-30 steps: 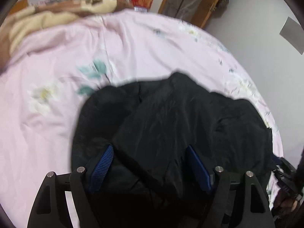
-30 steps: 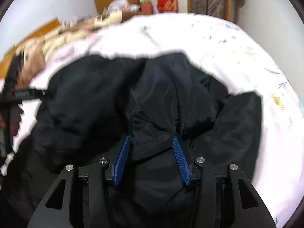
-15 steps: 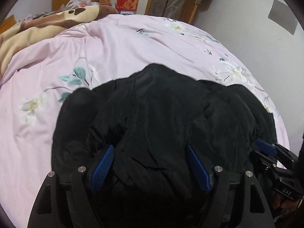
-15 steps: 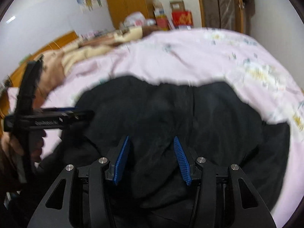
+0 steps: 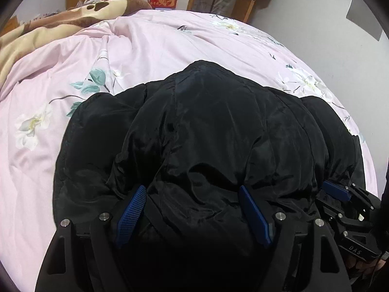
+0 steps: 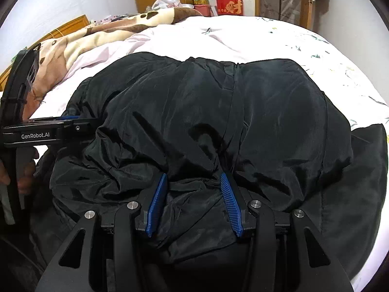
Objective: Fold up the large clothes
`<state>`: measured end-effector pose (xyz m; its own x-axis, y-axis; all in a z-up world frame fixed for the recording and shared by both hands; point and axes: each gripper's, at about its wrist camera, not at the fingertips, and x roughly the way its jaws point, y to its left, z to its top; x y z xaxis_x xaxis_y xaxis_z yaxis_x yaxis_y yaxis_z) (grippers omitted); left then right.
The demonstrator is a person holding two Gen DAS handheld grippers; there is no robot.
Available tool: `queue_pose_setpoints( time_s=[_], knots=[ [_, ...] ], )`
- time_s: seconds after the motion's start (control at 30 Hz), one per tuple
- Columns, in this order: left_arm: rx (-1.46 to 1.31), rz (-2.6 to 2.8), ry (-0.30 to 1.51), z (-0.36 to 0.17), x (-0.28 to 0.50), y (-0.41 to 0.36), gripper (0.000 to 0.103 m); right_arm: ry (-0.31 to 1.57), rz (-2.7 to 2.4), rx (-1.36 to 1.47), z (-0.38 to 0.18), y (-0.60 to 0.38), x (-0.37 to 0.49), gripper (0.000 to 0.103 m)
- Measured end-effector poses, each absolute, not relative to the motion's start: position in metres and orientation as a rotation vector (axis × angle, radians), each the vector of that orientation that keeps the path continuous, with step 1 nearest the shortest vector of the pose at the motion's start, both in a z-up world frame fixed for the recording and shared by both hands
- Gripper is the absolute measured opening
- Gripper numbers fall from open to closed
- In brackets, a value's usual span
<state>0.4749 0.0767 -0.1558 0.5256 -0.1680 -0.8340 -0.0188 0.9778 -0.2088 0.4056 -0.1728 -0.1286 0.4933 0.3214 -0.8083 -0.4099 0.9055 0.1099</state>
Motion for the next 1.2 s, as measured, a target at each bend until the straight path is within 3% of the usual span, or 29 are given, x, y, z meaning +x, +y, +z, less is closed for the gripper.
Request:
queue_pose_setpoints(
  time_s=[0.17, 0.27, 0.53, 0.97, 1.2],
  knots=[
    [-0.280, -0.074, 1.003, -0.124, 0.450, 0.091, 0.078, 0.901, 0.403, -0.033, -0.088, -0.183, 0.392, 0.048],
    [-0.292, -0.083, 0.982, -0.098, 0.423, 0.099, 0.078, 0.855, 0.396, 0.031, -0.054, -0.193, 0.372, 0.055],
    [-0.282, -0.101, 0.957, -0.043, 0.326, 0.128, 0.078, 0.773, 0.395, 0.052, 0.010, -0.213, 0.280, 0.055],
    [-0.334, -0.056, 0.989, -0.053, 0.211, 0.159, 0.078, 0.787, 0.281, 0.058, 0.021, -0.239, 0.177, 0.055],
    [-0.323, -0.035, 1.050, -0.084, 0.175, 0.168, 0.078, 0.808, 0.213, 0.106, 0.002, -0.261, 0.126, 0.055]
  ],
)
